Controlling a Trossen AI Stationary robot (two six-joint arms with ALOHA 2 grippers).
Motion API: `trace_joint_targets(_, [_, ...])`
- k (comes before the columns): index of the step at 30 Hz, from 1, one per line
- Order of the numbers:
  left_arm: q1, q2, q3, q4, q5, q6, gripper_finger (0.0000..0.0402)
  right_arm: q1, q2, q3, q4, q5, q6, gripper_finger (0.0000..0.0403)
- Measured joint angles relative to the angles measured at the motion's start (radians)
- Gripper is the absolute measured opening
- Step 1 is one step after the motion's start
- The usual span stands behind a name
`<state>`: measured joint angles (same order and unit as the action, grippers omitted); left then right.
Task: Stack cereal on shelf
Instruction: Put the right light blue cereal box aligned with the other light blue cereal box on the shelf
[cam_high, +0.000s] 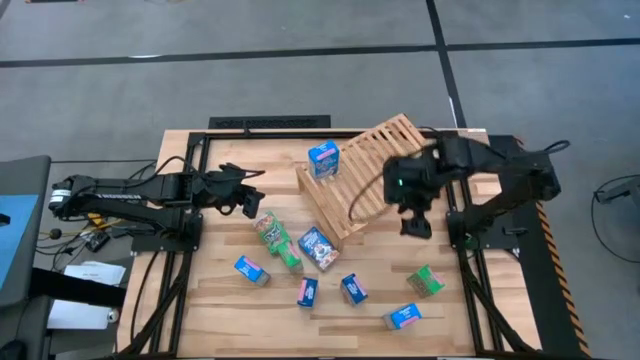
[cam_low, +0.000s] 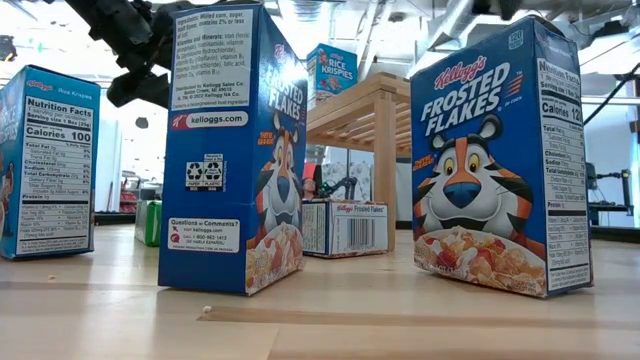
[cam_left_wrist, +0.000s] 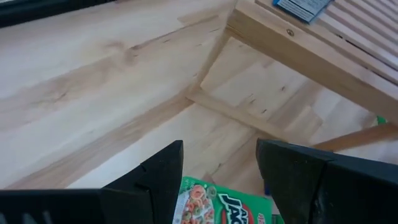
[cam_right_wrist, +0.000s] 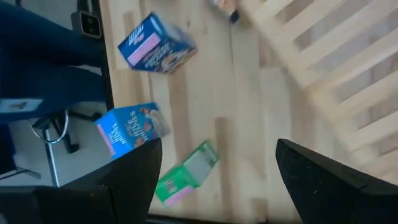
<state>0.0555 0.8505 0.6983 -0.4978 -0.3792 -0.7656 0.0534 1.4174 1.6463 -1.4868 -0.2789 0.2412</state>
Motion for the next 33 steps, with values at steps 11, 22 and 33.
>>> trace_joint_targets(11, [0.000,0.000,0.000,0.000,0.111,0.080,0.0192,0.406,0.004,0.000,0.055,0.256,0.405,0.0338])
trace_joint_targets(22, [0.000,0.000,0.000,-0.001,0.106,0.065,0.0192,0.706,0.131,-0.001,0.130,0.398,0.518,0.0338])
trace_joint_targets(33, [-0.001,0.000,0.000,0.000,0.079,0.017,0.0192,0.890,0.172,-0.176,0.342,0.515,0.648,0.0338])
